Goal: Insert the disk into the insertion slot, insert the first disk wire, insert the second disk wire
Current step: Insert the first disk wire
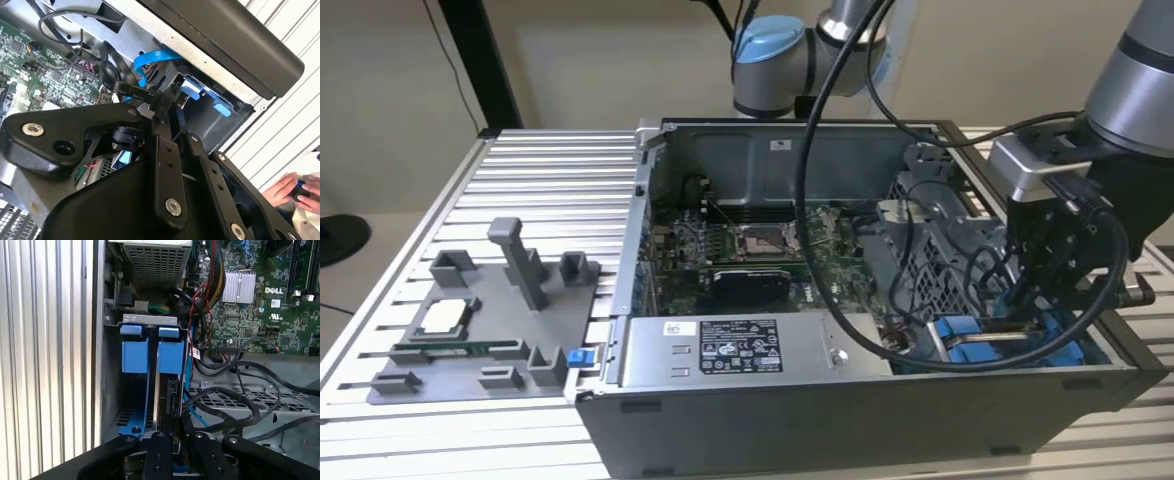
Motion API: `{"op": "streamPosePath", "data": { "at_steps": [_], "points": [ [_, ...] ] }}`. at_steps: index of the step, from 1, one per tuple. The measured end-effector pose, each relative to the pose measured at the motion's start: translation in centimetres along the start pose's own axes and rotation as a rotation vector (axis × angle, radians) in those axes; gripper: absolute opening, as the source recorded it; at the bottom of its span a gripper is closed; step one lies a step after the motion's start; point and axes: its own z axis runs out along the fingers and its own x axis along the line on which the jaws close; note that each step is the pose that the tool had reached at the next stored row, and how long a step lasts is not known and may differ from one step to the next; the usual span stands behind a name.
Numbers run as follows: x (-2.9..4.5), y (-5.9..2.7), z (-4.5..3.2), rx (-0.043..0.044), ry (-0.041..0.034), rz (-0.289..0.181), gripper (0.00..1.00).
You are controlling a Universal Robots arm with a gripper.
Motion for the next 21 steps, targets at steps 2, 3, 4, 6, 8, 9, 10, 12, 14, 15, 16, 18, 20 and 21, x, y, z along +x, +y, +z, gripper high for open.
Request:
{"op": "streamPosePath", "data": {
  "at_steps": [2, 3, 4, 6, 8, 9, 10, 12, 14, 15, 16, 18, 20, 21],
  "points": [
    [0.0, 0.0, 0.04, 0.0001, -0.0001, 0.0, 0.0],
    [0.0, 0.01, 0.05, 0.0001, -0.0001, 0.001, 0.0],
    [0.01, 0.01, 0.06, 0.0001, 0.0, 0.001, 0.0],
    [0.03, 0.01, 0.08, 0.0001, -0.0002, 0.001, 0.0],
    [0.08, 0.01, 0.08, 0.0001, 0.0, 0.002, 0.0],
    [0.11, 0.01, 0.08, 0.0001, -0.0001, 0.002, 0.0],
    [0.11, 0.01, 0.08, 0.0001, -0.0001, 0.002, 0.0],
    [0.11, 0.01, 0.15, 0.0002, 0.0002, 0.002, 0.0],
    [0.11, 0.0, 0.22, 0.0019, 0.0005, 0.002, 0.0],
    [0.12, 0.01, 0.25, 0.0028, 0.0004, 0.002, 0.0],
    [0.12, 0.01, 0.28, 0.0038, 0.0002, 0.002, 0.0],
    [0.11, 0.01, 0.35, 0.0056, 0.0, 0.002, 0.0],
    [0.11, 0.02, 0.46, 0.0066, -0.0013, 0.002, 0.0],
    [0.12, 0.03, 0.46, 0.0073, -0.001, 0.002, 0.0]
  ]
}}
